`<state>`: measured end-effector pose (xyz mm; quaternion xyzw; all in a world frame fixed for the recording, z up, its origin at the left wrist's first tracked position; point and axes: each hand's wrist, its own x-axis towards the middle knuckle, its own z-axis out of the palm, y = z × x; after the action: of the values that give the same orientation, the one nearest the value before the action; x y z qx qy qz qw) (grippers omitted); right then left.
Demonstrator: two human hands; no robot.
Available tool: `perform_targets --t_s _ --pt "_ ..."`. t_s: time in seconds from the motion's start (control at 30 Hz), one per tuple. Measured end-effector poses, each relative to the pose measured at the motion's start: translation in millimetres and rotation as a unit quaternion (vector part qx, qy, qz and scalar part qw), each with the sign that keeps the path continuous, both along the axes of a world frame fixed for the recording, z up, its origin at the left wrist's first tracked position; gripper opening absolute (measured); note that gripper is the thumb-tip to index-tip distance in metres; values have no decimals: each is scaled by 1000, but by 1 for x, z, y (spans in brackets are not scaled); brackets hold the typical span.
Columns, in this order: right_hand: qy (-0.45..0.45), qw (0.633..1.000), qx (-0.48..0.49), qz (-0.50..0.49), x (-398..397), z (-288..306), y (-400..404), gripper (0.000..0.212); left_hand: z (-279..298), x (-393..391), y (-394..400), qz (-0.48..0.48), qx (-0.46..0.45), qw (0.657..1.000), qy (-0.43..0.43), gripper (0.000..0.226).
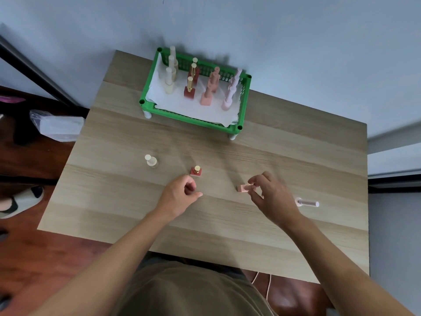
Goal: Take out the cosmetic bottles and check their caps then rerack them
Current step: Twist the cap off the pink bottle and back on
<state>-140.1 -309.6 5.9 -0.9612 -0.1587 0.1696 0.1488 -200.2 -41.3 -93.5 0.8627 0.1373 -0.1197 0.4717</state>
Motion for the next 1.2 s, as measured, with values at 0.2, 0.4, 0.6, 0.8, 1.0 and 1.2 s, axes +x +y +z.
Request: perform_targets --t_s 0.2,0.4,0.6,0.8,1.0,1.2 --pt "0 1000 -1 5 0 -6 -6 31 -1 -10 -43 -79 -15 996 -35 25" --pt "-15 1000 9 -11 1 -10 -7 22 -2 9 -75 -108 -12 992 -58 30" --pt "-6 999 31 -36 5 -16 -10 23 -5 29 -97 -131 12 990 -43 47" --pt "6 997 50 -56 6 -18 -18 21 -3 43 -116 -143 42 988 -45 36" --pt "16 996 55 -62 8 -18 -24 19 -2 45 -118 -145 64 986 -58 27" --pt "22 998 46 -35 14 -9 -31 21 8 43 -111 -155 21 985 -75 14"
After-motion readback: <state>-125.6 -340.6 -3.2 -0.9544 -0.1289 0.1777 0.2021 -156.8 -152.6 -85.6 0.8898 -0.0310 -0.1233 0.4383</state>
